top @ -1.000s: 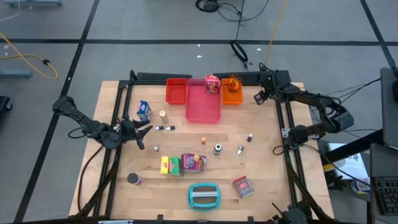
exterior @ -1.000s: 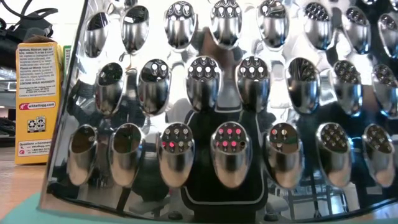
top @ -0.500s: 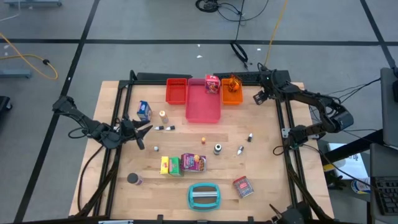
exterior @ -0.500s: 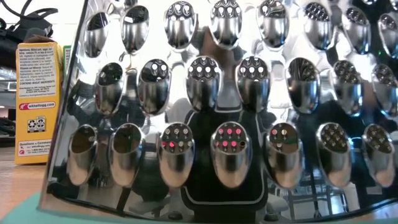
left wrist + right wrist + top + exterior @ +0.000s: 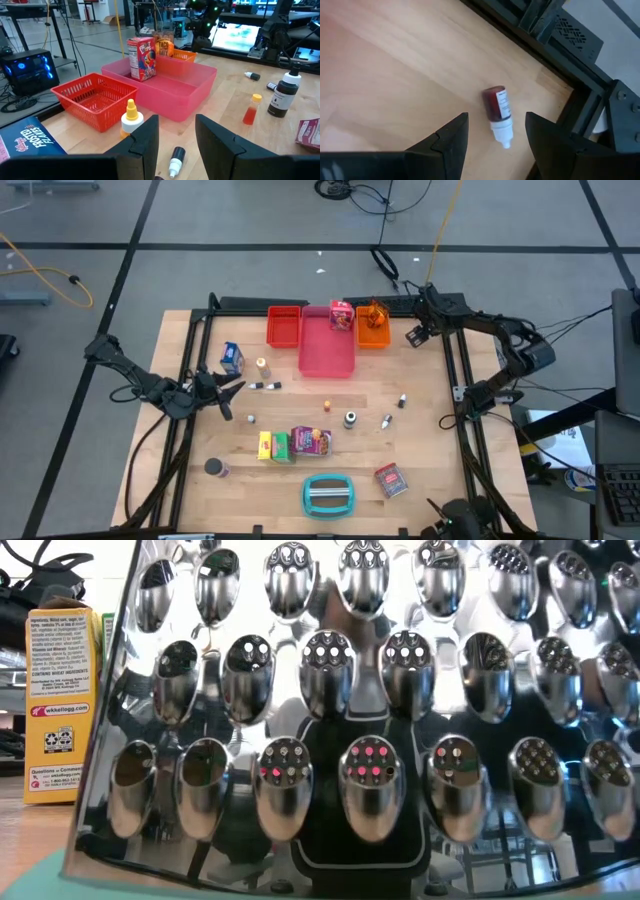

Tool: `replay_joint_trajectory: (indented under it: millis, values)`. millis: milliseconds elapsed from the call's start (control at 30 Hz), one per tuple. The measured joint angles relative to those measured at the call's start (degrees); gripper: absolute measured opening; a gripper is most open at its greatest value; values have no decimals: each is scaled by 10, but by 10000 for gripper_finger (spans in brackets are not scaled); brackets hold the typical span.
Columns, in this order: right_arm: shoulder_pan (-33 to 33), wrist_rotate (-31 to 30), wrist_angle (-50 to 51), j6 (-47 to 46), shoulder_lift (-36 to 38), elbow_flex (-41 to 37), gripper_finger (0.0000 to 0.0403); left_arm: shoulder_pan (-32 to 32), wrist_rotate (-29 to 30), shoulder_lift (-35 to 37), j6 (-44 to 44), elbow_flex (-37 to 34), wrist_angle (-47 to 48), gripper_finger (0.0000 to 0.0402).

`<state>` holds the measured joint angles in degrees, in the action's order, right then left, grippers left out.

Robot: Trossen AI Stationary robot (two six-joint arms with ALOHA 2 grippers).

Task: Pick & Place Kitchen Items
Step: Put the small red food coloring bottle into the red bin

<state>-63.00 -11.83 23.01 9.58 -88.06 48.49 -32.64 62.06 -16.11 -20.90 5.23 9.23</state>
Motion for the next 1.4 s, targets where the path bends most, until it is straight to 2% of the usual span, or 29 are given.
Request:
replay_joint_trajectory:
  millis: [300, 467, 600, 833, 1067, 1200, 1400]
  values:
    - [-19, 30, -2, 6, -49, 14, 186, 0, 0, 0, 0, 0, 0, 129]
    - [-17, 16, 26, 17, -73, 37, 172, 0, 0, 0, 0, 0, 0, 129]
    - [-18, 16, 47, 17, -78, 47, 140, 0, 0, 0, 1, 0, 0, 129]
    - [-18, 16, 60, 15, -77, 48, 56, 0, 0, 0, 2, 0, 0, 129]
    - [-4, 12, 81, 12, -41, 45, 55, 0, -1, 0, -6, 0, 0, 129]
    - [13, 13, 95, 3, -8, 45, 55, 0, -26, 0, -8, 0, -8, 129]
    - [52, 15, 104, -9, 32, 45, 55, 0, -37, 0, 23, 0, -75, 129]
